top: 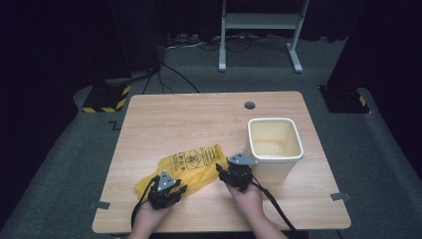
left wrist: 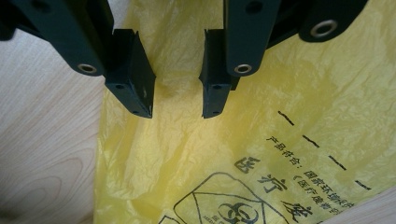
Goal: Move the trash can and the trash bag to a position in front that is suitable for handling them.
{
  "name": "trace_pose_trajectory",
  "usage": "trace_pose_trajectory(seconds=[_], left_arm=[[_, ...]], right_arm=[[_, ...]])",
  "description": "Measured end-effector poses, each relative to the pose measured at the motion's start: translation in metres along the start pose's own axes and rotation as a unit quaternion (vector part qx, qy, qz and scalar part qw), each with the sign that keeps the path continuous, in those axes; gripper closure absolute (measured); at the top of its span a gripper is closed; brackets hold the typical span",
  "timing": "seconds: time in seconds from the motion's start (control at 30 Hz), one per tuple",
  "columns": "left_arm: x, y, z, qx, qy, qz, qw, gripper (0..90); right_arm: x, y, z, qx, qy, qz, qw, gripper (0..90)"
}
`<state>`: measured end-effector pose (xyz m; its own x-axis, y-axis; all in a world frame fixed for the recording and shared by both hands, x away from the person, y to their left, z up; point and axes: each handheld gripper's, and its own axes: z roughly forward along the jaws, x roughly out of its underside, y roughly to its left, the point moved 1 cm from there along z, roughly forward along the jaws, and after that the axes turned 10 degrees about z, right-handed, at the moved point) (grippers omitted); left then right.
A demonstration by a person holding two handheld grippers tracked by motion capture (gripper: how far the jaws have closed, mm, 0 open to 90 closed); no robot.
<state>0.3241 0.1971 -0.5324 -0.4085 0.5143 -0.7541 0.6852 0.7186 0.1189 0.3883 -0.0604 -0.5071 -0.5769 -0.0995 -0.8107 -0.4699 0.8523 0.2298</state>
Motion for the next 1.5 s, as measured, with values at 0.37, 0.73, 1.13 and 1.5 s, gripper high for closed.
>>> trace_pose_trajectory(seconds=[0.37, 0.73, 1.13, 1.5], left_arm=[[0.004, 0.007, -0.016, -0.057, 0.012, -0.002, 0.9983, 61.6], [-0.006, 0.034, 0.006, -0.139, -0.009, -0.062, 0.9883, 55.3], [0.01, 0.023, -0.058, -0.1, 0.057, -0.076, 0.9905, 74.4], [0.006, 0.047, -0.01, -0.13, 0.068, -0.073, 0.9865, 64.2]], right_arm=[[0.011, 0.01, 0.025, 0.07, 0.076, -0.062, 0.9927, 54.2], [0.06, 0.033, -0.039, -0.02, 0.09, -0.101, 0.9906, 46.5], [0.032, 0.005, -0.05, 0.019, 0.014, -0.067, 0.9974, 56.6], [0.054, 0.006, -0.037, 0.012, 0.065, -0.088, 0.9939, 56.8]])
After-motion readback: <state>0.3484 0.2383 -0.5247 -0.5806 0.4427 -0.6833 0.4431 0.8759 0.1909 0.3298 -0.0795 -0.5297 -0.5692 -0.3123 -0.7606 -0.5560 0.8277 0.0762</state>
